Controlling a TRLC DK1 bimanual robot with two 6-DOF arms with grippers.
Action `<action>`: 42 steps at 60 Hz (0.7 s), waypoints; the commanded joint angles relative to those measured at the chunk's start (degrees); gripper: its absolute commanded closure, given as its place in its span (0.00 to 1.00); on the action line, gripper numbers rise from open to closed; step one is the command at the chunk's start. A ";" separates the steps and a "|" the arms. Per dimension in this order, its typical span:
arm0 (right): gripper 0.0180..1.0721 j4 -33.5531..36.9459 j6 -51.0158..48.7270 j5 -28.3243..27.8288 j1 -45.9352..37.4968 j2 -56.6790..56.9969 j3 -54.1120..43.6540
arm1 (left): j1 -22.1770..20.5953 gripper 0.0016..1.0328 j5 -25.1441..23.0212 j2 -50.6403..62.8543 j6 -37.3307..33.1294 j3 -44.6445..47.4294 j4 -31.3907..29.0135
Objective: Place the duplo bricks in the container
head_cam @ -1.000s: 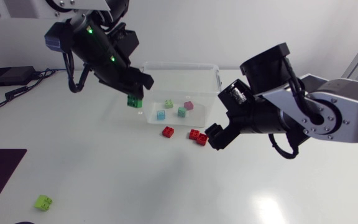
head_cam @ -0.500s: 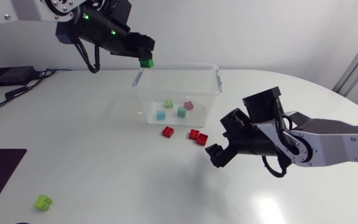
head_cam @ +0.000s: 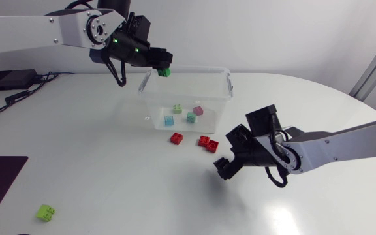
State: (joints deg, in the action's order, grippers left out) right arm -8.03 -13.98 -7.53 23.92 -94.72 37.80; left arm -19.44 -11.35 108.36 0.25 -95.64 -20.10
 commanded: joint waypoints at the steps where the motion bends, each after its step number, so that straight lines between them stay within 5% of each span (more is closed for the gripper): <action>1: 0.05 -1.64 -1.40 -0.38 -0.63 -1.96 1.92 | 0.55 0.25 -0.33 1.16 1.24 -2.28 1.55; 19: 0.05 -2.60 -2.28 -1.96 -2.30 -7.68 6.50 | 0.55 0.13 0.72 -1.74 1.24 -2.28 2.78; 42: 0.05 -4.62 -4.39 -3.37 -3.18 -13.65 10.01 | -0.25 0.12 1.34 -21.08 -1.83 21.10 6.56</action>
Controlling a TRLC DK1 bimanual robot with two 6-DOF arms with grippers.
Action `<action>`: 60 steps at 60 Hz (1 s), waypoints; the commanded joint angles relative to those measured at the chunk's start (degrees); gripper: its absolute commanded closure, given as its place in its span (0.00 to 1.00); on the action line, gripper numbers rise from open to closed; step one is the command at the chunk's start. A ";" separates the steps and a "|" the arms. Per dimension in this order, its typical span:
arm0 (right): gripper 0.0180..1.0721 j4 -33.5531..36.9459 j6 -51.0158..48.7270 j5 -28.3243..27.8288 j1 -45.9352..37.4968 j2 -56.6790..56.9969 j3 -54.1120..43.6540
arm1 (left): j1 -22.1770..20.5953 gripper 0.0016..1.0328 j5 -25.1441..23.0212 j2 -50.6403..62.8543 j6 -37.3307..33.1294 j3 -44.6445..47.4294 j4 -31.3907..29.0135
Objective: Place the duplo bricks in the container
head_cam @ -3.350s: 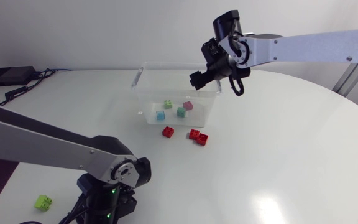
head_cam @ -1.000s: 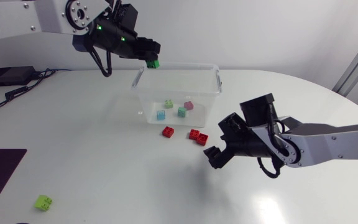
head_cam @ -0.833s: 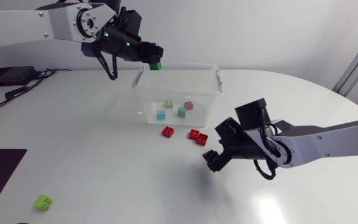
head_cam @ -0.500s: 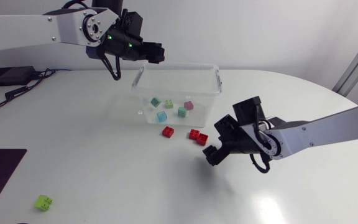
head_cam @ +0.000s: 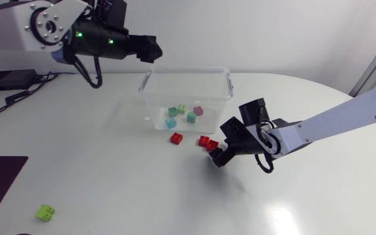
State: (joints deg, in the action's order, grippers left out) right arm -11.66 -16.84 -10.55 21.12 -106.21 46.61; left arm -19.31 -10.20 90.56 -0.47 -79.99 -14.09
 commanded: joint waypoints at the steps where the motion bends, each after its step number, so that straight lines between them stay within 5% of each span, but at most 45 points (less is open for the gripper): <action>1: 0.05 -1.08 -1.62 -0.35 -0.47 -2.42 1.29 | -0.55 0.12 0.18 -3.90 -1.38 6.86 0.64; 18: 0.10 -2.05 -2.23 -1.41 -0.47 -4.26 2.52 | -2.40 0.12 0.18 -7.24 -3.92 21.71 4.33; 24: 0.23 -2.05 -2.32 -1.93 -0.38 -4.26 2.61 | -3.54 0.12 0.26 -6.89 -4.01 25.41 6.88; 32: 0.62 -3.63 -2.76 -3.34 -0.29 -3.56 1.11 | -4.77 0.13 0.70 -3.46 -4.01 28.31 9.60; 60: 0.66 0.59 -2.58 -3.34 -0.47 15.95 -7.50 | -7.58 0.13 1.50 6.47 -4.19 31.82 18.48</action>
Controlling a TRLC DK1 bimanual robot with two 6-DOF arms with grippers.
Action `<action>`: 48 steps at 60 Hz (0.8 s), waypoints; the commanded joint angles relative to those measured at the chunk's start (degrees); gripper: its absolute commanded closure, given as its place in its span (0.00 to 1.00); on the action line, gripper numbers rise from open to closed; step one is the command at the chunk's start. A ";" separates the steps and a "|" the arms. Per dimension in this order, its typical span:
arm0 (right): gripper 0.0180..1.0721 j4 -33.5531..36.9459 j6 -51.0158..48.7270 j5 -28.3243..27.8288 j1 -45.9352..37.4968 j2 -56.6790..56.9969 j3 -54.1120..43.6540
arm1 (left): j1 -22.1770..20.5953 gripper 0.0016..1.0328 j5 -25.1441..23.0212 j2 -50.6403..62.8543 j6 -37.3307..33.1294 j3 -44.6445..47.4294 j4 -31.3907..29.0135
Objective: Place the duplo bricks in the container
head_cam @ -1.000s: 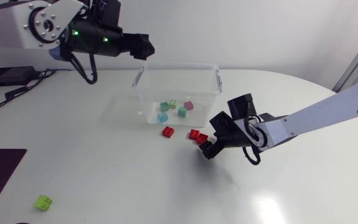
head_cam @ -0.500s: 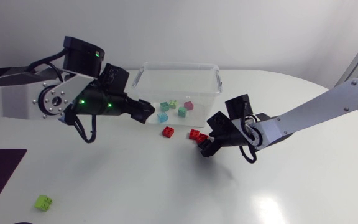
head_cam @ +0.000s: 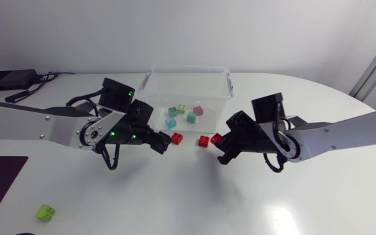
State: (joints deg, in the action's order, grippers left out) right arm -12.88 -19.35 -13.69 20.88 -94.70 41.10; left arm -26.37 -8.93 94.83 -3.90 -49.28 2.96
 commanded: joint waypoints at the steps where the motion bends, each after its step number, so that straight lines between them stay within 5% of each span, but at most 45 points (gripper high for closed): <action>1: 0.66 2.25 0.19 -0.11 -0.14 5.40 -2.17 | -0.61 0.13 0.23 2.47 -0.67 1.02 1.61; 23: 0.66 10.86 3.45 2.00 2.14 18.49 -1.38 | -2.72 0.13 1.37 8.36 -0.67 0.76 6.79; 48: 0.66 16.31 5.99 3.15 3.37 24.21 3.81 | -4.22 0.16 8.66 18.29 1.00 -2.14 15.14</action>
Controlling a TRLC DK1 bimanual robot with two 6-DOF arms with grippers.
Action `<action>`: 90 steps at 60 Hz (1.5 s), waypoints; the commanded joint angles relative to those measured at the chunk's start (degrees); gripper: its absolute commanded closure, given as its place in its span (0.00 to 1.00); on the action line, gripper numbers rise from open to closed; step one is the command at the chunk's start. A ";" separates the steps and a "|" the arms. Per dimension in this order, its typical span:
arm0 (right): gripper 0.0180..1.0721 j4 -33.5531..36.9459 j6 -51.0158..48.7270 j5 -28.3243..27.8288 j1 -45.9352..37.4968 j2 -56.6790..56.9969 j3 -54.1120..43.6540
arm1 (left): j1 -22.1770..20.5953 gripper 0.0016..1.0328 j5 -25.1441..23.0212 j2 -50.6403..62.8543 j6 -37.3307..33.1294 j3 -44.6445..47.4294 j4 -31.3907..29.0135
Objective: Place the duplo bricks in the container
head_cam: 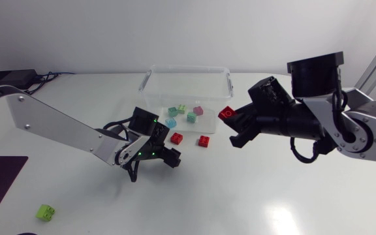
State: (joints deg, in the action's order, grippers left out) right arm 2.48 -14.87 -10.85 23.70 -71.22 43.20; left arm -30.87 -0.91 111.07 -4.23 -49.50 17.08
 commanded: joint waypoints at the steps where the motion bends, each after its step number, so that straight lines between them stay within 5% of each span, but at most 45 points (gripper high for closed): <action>1: 0.66 1.03 1.51 0.39 0.55 0.73 1.89 | 0.46 0.16 0.64 2.40 1.42 -2.18 1.02; 45: 0.66 -2.13 5.47 0.83 -0.32 -9.81 14.19 | 1.08 0.16 0.64 10.66 3.79 -9.57 3.05; 55: 0.65 -3.36 6.26 0.92 -1.03 -15.09 18.50 | 0.90 0.49 0.64 12.33 4.41 -10.80 3.22; 59: 0.65 -4.33 6.52 1.01 -1.56 -17.81 20.34 | 0.99 0.74 0.64 12.24 4.58 -10.53 3.75; 71: 0.65 -5.47 6.96 1.54 -2.35 -24.05 25.35 | 1.34 0.88 -1.29 9.78 4.23 -7.72 3.92; 80: 0.63 -4.77 7.32 2.24 -2.79 -28.45 30.36 | 1.17 0.89 -2.26 -0.76 2.91 -1.92 2.78; 90: 0.19 -2.57 7.40 3.64 -2.52 -31.87 34.32 | 2.13 0.90 -3.22 -14.65 2.03 2.12 -2.67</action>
State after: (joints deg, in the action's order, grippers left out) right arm -1.28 -8.91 -7.77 21.23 -100.95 75.40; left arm -29.61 -3.38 104.07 -1.52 -49.30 15.55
